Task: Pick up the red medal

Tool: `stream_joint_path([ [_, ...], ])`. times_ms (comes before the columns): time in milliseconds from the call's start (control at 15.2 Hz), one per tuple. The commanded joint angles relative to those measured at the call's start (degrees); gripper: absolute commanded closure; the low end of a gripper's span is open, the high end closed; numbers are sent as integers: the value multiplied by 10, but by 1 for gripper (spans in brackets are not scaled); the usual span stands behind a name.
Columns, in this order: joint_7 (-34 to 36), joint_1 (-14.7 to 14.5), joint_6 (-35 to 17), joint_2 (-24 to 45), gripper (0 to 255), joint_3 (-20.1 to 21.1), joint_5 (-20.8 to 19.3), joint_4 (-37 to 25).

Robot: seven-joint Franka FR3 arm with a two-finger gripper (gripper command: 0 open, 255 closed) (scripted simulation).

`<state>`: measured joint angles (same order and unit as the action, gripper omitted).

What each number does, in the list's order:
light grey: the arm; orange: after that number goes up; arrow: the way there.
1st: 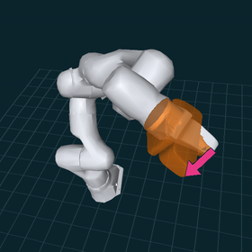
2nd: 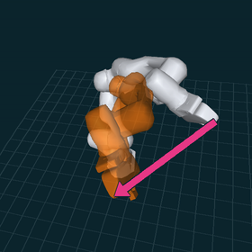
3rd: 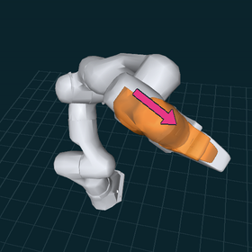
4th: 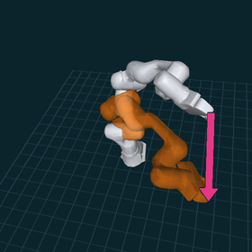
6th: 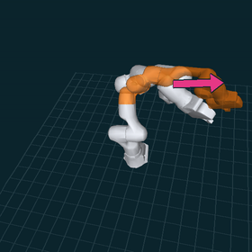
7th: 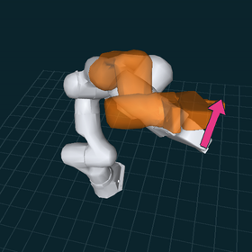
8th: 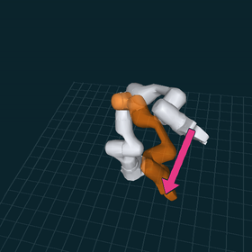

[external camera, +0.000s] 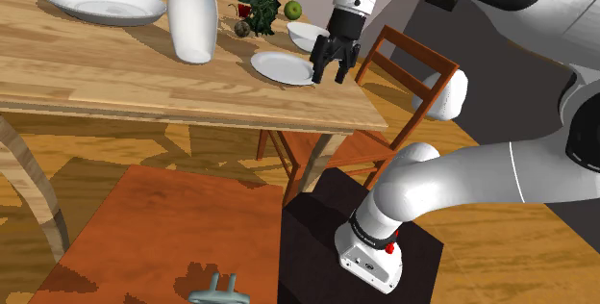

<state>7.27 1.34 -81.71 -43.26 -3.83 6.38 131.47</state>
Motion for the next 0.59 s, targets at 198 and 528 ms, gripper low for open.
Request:
stream_joint_path([
  [198,43,9,-85,17,0,36,-11,14],
  [528,124,32,-219,62,0,95,-47,21],
])
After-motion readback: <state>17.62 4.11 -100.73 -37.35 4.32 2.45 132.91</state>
